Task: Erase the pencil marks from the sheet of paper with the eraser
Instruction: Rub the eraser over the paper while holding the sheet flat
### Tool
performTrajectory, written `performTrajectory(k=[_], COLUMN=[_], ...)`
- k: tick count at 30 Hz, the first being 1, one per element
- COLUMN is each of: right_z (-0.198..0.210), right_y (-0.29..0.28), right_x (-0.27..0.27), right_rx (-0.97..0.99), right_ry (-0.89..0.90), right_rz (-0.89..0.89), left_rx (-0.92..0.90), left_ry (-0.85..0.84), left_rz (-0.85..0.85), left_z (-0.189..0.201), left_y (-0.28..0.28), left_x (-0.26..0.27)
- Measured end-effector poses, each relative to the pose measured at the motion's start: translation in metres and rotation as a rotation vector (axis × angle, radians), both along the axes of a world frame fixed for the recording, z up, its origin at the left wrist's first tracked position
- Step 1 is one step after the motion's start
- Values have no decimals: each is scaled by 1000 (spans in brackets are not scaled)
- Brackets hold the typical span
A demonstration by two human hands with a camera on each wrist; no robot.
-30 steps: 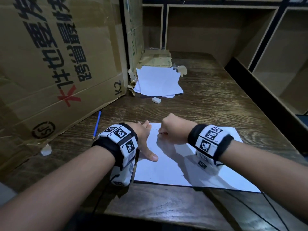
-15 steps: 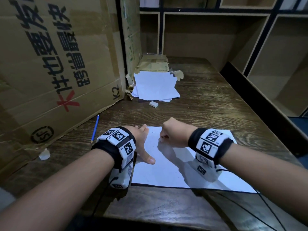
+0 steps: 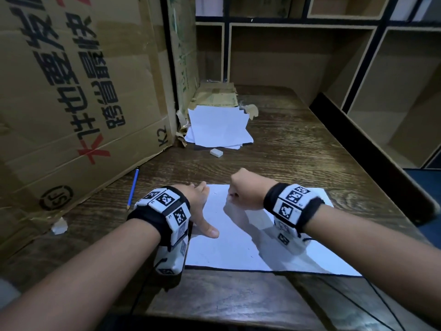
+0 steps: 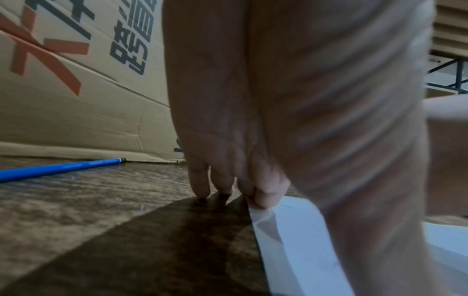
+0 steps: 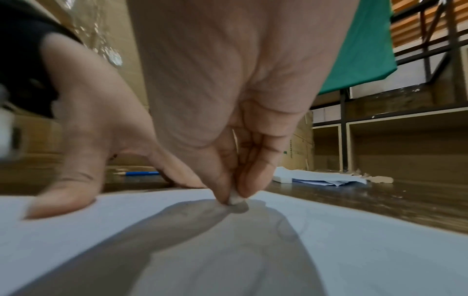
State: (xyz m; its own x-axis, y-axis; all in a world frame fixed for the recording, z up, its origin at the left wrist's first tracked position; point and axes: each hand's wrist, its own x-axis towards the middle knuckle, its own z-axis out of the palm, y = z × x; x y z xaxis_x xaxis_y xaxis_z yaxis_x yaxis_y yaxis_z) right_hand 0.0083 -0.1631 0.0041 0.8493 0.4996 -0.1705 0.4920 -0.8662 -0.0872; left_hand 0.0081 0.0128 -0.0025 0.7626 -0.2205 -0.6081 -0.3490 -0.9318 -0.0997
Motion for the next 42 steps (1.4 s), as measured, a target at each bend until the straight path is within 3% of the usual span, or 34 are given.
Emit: performTrajectory(k=[6, 10, 16, 25, 31, 35, 40, 42], right_z=[4, 0, -3, -9, -2, -5, -6, -5], right_y=[-10, -7, 20, 24, 29, 42, 32, 35], right_x=[-47, -16, 29, 16, 32, 14, 25, 19], right_rx=[34, -18, 90, 88, 151, 71, 158, 169], right_ry=[113, 29, -67, 47, 0, 7, -27, -29], right_rz=[115, 74, -59, 38, -54, 82, -47, -22], left_rx=[-20, 10, 32, -30, -41, -91, -69, -84], left_ry=[-10, 3, 28, 4, 5, 14, 17, 13], left_rz=[-20, -12, 13, 9, -3, 42, 12, 13], left_z=[-2, 1, 4, -4, -3, -8, -5, -4], left_y=[2, -1, -5, 1, 2, 6, 4, 5], left_x=[0, 0, 1, 0, -2, 4, -4, -4])
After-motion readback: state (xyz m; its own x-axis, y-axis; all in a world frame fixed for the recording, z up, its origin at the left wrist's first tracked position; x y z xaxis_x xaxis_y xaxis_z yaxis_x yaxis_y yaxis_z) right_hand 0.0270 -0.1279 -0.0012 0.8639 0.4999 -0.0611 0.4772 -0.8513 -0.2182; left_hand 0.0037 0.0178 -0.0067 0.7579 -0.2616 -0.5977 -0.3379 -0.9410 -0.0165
